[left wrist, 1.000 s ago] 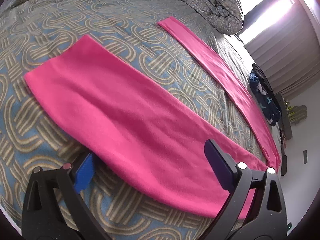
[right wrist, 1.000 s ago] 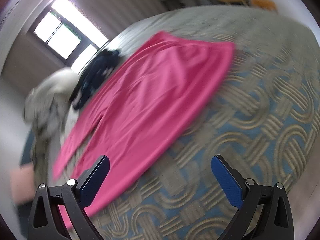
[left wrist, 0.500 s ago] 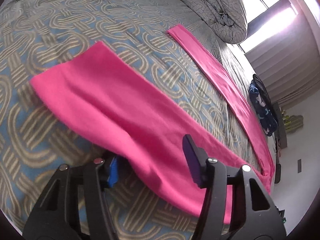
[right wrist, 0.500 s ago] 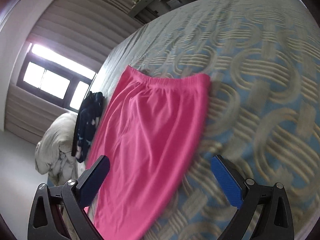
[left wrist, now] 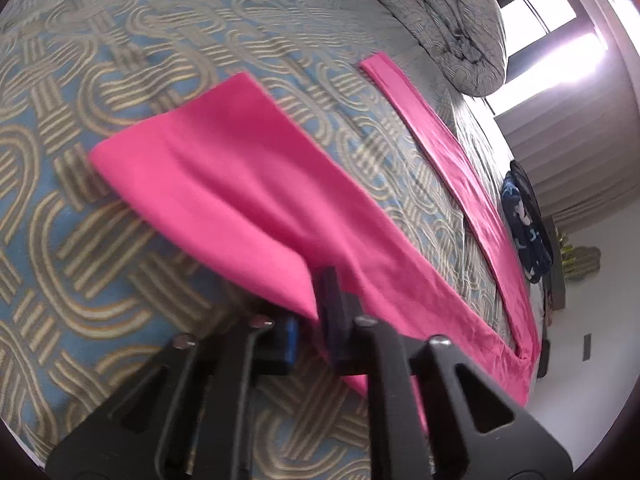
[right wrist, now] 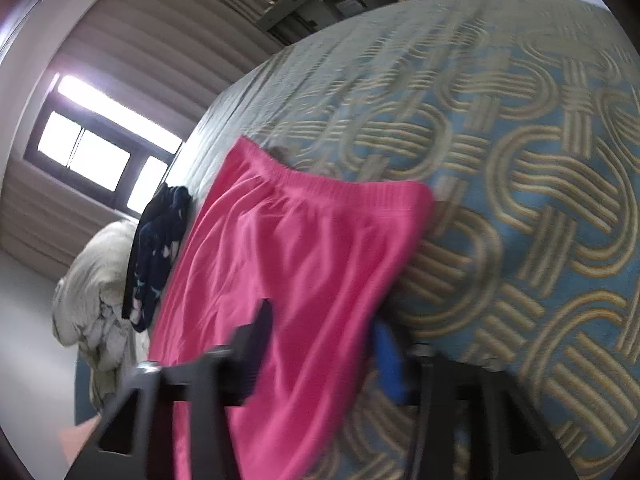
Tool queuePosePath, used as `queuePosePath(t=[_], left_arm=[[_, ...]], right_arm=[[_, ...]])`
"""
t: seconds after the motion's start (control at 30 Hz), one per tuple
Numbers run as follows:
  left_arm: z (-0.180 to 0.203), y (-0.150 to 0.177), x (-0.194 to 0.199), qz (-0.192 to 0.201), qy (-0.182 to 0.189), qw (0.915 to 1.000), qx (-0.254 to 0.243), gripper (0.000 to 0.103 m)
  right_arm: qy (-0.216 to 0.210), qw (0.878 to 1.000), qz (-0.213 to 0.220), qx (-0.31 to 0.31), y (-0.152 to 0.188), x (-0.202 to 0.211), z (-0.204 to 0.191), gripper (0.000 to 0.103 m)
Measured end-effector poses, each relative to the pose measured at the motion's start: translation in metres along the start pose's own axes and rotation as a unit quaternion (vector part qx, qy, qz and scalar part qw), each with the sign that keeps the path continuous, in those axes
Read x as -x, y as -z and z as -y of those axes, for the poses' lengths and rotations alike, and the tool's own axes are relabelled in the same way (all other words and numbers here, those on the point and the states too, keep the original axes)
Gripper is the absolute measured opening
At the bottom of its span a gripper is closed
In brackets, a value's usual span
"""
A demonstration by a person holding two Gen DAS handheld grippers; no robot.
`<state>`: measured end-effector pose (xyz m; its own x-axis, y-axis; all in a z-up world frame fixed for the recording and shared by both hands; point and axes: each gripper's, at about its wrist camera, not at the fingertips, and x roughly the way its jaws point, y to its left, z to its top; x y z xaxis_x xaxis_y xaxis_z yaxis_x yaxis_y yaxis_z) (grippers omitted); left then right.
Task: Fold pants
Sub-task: 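Close the left tool on the leg cuff while the right tool grips the waistband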
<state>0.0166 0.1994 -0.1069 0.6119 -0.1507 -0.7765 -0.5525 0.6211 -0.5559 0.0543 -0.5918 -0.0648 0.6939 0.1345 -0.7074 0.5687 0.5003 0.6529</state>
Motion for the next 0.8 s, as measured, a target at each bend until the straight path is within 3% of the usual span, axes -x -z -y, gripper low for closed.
queuePosePath(t=[0.1,0.27,0.5,0.8], left_arm=[[-0.003,0.001,0.002,0.000,0.006,1.0000,0.002,0.009],[-0.003,0.003,0.005,0.006,0.011,0.9999,0.001,0.008],[-0.017,-0.004,0.004,0.010,0.030,0.9993,0.022,0.008],[-0.014,-0.009,0.005,0.019,0.016,0.9996,0.012,0.008]], right_arm=[[-0.013,1.000,-0.004,-0.015,-0.002,0.000,0.008,0.013],[-0.023,1.000,-0.003,-0.009,-0.001,-0.001,0.008,0.007],[-0.051,0.997,-0.015,-0.048,-0.006,-0.008,0.015,0.007],[-0.055,0.996,-0.002,-0.076,-0.012,-0.007,0.023,0.008]])
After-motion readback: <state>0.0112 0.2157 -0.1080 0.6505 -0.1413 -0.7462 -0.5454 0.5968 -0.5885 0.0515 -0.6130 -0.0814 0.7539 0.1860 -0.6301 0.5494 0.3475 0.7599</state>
